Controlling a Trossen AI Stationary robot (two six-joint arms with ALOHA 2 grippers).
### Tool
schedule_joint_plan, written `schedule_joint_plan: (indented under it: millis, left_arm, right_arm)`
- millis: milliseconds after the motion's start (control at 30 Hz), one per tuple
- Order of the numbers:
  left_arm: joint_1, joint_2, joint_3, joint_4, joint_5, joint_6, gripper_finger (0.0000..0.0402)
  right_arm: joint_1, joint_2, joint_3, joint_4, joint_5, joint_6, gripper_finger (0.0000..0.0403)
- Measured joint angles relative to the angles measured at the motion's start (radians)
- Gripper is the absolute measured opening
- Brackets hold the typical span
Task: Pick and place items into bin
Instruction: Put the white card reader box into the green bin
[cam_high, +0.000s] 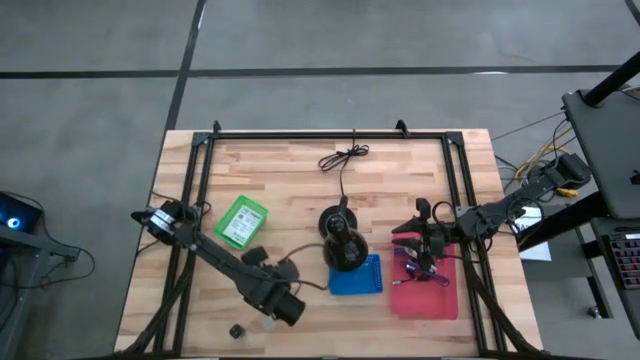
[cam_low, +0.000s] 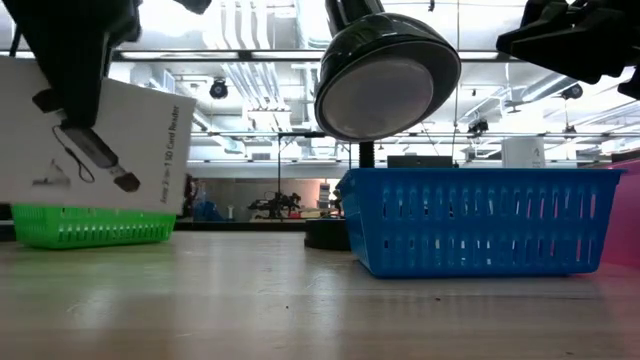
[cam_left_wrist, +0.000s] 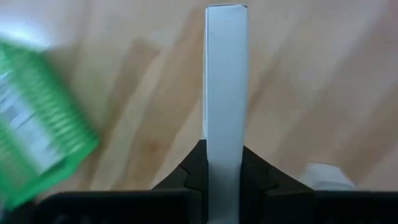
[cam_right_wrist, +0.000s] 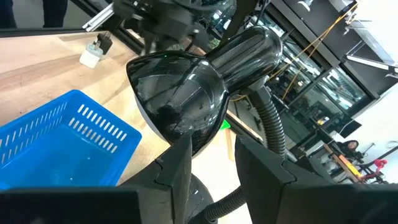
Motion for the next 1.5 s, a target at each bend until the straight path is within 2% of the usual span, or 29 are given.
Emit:
schedule_joint_plan:
  millis: [200, 433, 567, 867, 1100, 1500]
  left_arm:
    - [0.012, -0.008, 0.022, -0.177, -0.059, -0.217, 0.0025]
    - [0.034, -0.044, 0.032, -0.207, -0.195, -0.34, 0.0025]
    - [0.055, -0.069, 0.018, -0.206, -0.253, -0.355, 0.0026]
    - [0.125, -0.087, -0.029, -0.206, -0.267, -0.286, 0.0026]
    - [0.143, -0.171, -0.121, -0.206, -0.266, -0.293, 0.0026]
    - [0.157, -0.408, -0.408, -0.206, -0.266, -0.4, 0.0026]
  right_arm:
    - [0.0, 0.0, 0.0, 0.0, 0.0, -0.002, 0.0111]
    - [0.0, 0.0, 0.0, 0.0, 0.0, -0.004, 0.0111]
    - [0.0, 0.0, 0.0, 0.0, 0.0, -0.004, 0.0111]
    - [0.0, 0.0, 0.0, -0.001, 0.0, -0.005, 0.0111]
    - [0.0, 0.0, 0.0, -0.001, 0.0, -0.004, 0.0111]
    - [0.0, 0.0, 0.0, -0.003, 0.0, -0.005, 0.0111]
